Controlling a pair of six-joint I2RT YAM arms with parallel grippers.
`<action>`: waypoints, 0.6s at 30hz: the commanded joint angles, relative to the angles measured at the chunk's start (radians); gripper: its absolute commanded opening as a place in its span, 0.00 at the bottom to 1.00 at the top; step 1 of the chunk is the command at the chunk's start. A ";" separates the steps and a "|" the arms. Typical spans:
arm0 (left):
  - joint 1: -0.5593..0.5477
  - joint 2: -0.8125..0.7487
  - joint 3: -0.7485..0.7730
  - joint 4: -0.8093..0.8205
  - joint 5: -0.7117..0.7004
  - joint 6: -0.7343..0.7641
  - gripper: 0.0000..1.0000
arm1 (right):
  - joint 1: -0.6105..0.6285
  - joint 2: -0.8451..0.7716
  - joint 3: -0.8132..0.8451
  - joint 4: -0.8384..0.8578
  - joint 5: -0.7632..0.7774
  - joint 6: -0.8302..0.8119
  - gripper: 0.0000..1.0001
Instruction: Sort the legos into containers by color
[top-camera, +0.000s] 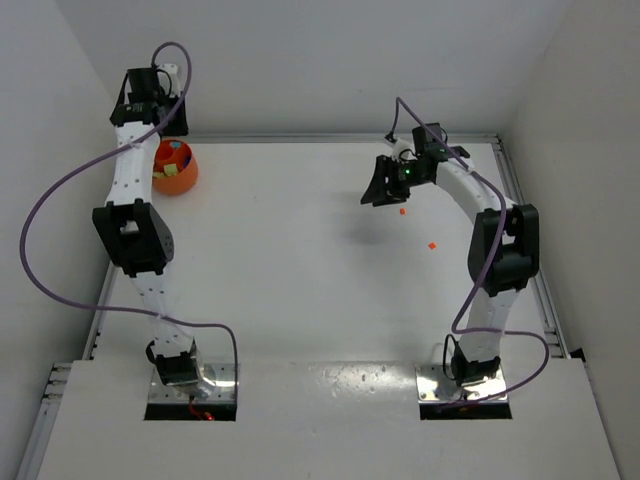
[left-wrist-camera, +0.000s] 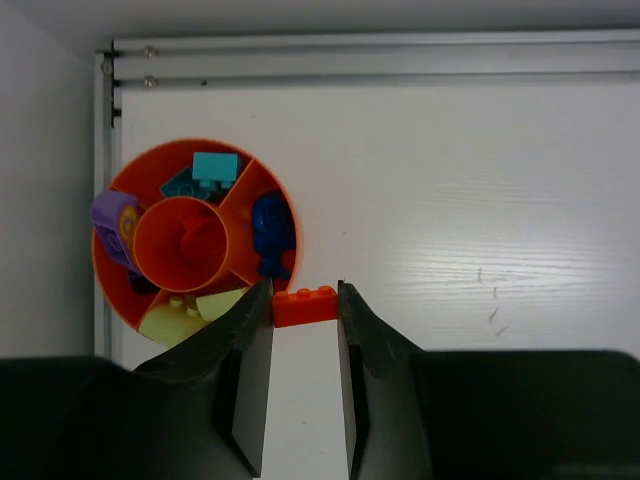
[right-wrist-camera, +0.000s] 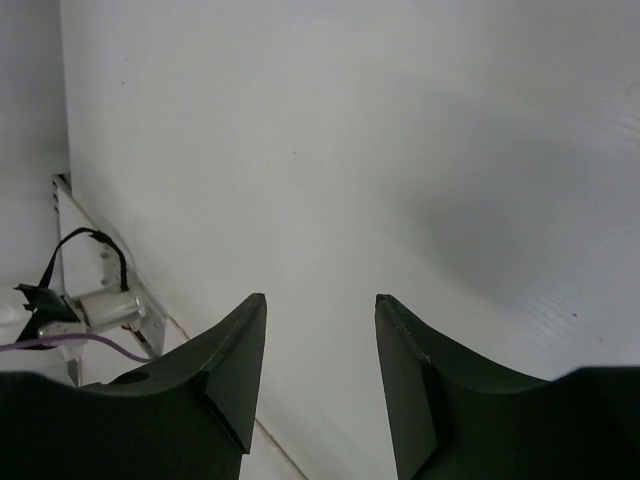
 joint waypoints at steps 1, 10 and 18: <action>0.022 0.040 0.060 -0.017 -0.062 -0.032 0.13 | -0.003 -0.032 0.008 -0.026 0.040 -0.042 0.48; 0.087 0.109 0.075 0.041 -0.101 -0.032 0.13 | -0.003 -0.023 0.008 -0.026 0.040 -0.042 0.48; 0.118 0.174 0.095 0.064 -0.134 -0.022 0.14 | -0.003 -0.014 0.008 -0.026 0.040 -0.042 0.48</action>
